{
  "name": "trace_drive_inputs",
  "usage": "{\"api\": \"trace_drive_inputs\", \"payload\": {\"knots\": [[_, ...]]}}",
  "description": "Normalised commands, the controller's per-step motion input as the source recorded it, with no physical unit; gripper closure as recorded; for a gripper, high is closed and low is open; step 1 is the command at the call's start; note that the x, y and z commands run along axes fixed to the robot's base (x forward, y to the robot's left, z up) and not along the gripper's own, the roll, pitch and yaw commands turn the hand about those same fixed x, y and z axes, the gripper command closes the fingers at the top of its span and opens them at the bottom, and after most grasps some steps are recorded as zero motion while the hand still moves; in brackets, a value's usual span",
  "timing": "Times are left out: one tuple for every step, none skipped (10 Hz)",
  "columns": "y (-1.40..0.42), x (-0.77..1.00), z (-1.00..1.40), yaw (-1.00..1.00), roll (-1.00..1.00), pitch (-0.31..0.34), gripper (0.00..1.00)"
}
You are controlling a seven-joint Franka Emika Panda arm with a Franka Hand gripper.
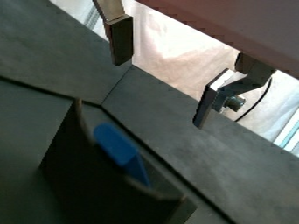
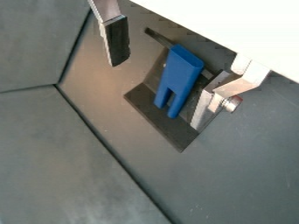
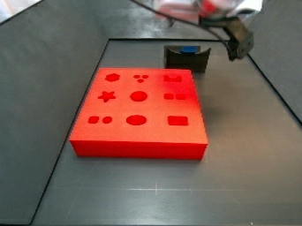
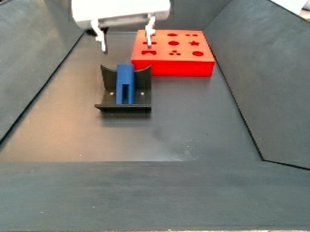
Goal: Pick up the square-circle object. Move up. Rotate the square-circle object. Place the square-circle object on the fixture. Regrasp the square-circle object. Move to above the board. Insert the square-circle object.
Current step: Regrasp the square-circle object, then rotate the square-circle object.
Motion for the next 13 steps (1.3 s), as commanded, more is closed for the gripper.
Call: {"api": "trace_drive_inputs", "payload": {"knots": [[0.04,0.11,-1.0,0.12,0.09,-0.093,0.0],[0.03,0.12,-1.0,0.09,0.08,-0.11,0.0],[0.02,0.1,-0.81,0.04,0.08,-0.117,0.0],[0.01,0.09,-0.65,0.02,0.08,-0.112,0.0],[0.01,0.08,-0.5,-0.01,0.08,-0.104,0.0],[0.01,0.07,-0.3,-0.03,0.08,-0.081,0.0],[-0.01,0.04,-0.19,-0.04,0.06,-0.051,0.0],[0.0,0.0,-0.33,0.0,0.0,0.0,1.0],[0.11,-0.8,1.0,0.0,0.0,0.0,1.0],[0.1,-0.79,1.0,0.01,-0.03,-0.027,1.0],[0.1,-0.79,1.0,0.02,-0.06,-0.047,1.0],[0.1,-0.79,1.0,0.02,-0.08,-0.056,1.0],[0.09,-0.8,1.0,0.02,-0.08,-0.068,1.0]]}}
